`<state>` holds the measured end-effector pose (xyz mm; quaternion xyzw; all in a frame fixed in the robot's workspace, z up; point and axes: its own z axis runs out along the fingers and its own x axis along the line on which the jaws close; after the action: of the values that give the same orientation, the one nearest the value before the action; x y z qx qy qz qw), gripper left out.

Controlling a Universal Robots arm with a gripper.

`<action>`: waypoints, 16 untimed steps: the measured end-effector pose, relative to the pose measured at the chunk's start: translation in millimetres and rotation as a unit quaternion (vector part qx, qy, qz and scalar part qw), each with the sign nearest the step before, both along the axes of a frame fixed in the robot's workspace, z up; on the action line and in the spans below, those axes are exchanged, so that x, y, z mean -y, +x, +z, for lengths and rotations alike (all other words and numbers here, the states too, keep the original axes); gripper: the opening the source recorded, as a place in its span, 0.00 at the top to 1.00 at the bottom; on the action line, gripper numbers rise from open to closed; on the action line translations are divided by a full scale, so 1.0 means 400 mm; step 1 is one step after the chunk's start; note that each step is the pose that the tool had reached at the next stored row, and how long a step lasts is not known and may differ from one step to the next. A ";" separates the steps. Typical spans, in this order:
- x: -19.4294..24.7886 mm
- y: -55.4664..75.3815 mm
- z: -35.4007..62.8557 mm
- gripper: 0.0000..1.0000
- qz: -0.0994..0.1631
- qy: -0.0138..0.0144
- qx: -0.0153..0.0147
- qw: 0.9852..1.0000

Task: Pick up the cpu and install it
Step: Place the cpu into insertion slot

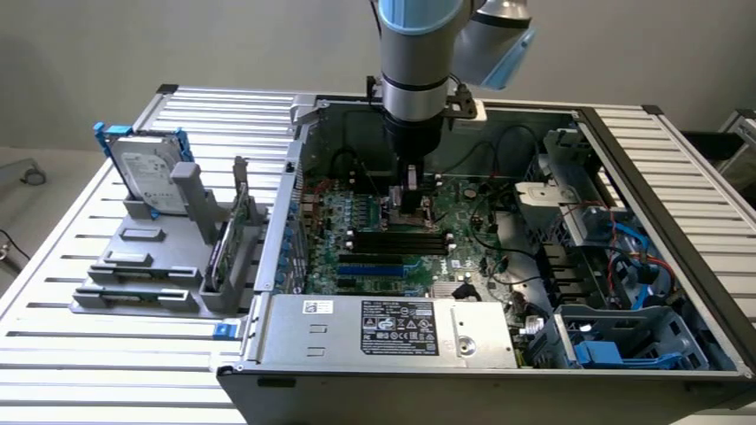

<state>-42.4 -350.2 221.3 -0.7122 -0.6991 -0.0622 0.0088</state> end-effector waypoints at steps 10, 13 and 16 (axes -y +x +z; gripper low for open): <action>0.000 -0.015 -0.023 0.45 0.000 -0.001 0.015 1.000; 0.000 -0.016 -0.027 0.45 0.000 -0.002 0.016 1.000; 0.000 -0.016 -0.032 0.45 0.000 -0.004 0.017 1.000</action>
<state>-48.6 -350.2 208.4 -0.7110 -0.6995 -0.0712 -0.0057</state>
